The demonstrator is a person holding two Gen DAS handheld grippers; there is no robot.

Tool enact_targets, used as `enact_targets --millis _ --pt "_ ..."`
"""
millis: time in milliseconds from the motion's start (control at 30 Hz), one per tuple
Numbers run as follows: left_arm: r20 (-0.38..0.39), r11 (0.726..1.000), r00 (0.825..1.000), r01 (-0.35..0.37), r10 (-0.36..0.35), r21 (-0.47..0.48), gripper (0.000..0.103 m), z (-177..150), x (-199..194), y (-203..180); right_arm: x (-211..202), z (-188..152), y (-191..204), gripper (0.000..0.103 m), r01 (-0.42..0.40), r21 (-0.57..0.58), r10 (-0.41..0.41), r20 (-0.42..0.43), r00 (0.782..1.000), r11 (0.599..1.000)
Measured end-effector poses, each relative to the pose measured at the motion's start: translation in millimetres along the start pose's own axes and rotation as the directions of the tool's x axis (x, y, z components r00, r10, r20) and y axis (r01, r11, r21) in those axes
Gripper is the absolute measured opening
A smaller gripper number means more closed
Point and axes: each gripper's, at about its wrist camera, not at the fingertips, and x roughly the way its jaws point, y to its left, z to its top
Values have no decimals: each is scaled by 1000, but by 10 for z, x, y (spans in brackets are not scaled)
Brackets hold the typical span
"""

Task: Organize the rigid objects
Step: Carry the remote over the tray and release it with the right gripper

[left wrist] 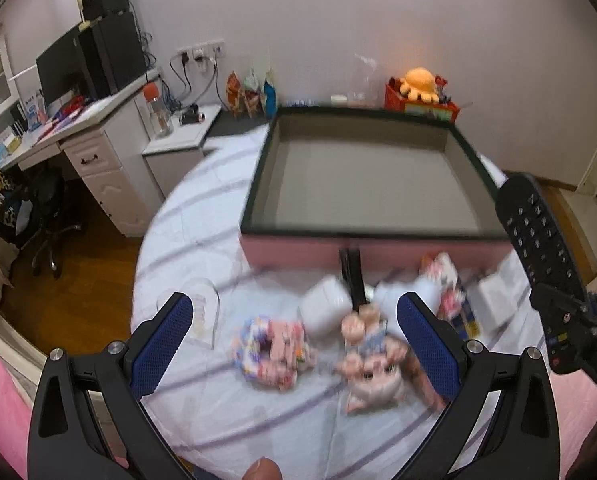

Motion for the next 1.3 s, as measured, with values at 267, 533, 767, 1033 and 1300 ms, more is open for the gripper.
enact_targets --millis 267,533,767,1033,1300 --pt "87 999 996 -17 20 -29 103 636 55 69 45 725 41 13 10 -24 -7 121 993 1000" --pt "75 998 997 7 -2 -69 103 966 562 101 675 1050 -98 13 23 11 -24 56 998 1000" --pt "50 998 998 26 -23 -63 103 1048 900 80 1263 1148 -228 13 46 22 -45 -56 997 999" --pt "42 998 999 32 -29 -56 103 1025 1008 89 1618 1160 -191 13 94 -3 -93 -147 985 996" --pt "42 997 999 37 -34 -68 103 956 916 131 1425 1115 -10 70 53 -52 -58 -103 993 997"
